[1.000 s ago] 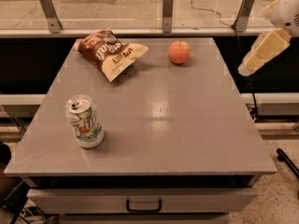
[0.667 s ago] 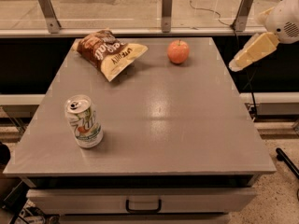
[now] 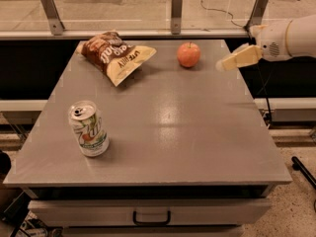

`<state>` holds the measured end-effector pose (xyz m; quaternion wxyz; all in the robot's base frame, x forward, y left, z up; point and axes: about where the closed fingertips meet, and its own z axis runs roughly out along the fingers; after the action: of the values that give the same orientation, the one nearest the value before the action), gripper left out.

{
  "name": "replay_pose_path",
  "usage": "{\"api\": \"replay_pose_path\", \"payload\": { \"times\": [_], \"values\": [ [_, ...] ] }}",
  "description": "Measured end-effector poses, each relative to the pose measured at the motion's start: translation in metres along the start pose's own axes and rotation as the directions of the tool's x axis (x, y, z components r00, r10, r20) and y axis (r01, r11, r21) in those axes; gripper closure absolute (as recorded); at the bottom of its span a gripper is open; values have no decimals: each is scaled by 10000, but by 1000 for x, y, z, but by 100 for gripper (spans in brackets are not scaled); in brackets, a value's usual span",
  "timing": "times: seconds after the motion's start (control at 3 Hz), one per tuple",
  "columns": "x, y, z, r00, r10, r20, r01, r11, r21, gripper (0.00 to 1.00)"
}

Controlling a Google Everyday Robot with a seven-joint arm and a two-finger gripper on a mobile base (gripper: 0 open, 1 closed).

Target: Move apple near 7up can

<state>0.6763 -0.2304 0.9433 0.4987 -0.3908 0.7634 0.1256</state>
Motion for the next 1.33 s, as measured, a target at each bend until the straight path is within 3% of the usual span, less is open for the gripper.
{"api": "replay_pose_path", "payload": {
  "times": [0.67, 1.0, 1.33],
  "values": [
    [-1, -30, 54, 9849, 429, 1679, -480, 9985, 265, 0],
    [-2, -29, 57, 9849, 441, 1675, -492, 9984, 262, 0],
    [-4, -19, 79, 9887, 382, 1451, -443, 9983, 387, 0]
  ]
}}
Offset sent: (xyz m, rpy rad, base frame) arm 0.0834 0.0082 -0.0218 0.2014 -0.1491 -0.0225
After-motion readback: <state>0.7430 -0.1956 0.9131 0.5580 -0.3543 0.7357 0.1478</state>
